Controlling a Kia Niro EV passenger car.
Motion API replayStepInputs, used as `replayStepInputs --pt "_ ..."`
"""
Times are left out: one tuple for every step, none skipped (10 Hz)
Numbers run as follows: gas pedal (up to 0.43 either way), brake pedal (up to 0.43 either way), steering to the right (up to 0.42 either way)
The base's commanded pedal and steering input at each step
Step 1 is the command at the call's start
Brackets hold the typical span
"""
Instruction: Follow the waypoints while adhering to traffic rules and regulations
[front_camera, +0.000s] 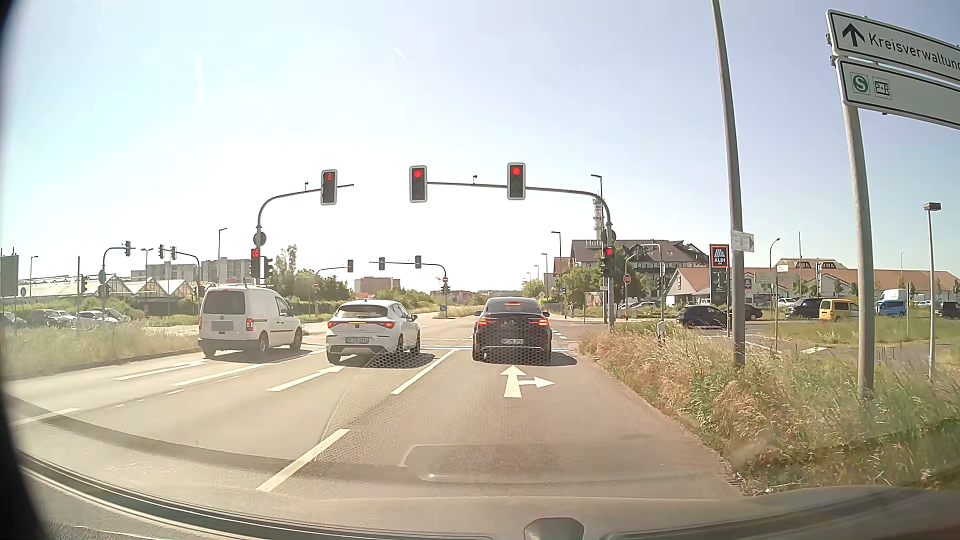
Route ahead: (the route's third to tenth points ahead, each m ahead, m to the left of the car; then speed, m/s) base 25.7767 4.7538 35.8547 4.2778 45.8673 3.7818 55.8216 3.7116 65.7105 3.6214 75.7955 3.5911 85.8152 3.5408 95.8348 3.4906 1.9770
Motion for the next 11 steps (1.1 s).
replayStepInputs --pt "0.000 0.030 -0.009" --pt "0.000 0.030 -0.009" --pt "0.000 0.030 -0.009" --pt "0.000 0.030 -0.009" --pt "0.000 0.030 -0.009" --pt "0.000 0.030 -0.009" --pt "0.000 0.030 -0.009" --pt "0.000 0.030 -0.009" --pt "0.000 0.030 -0.009" --pt "0.000 0.030 -0.009" --pt "0.000 0.030 -0.009"
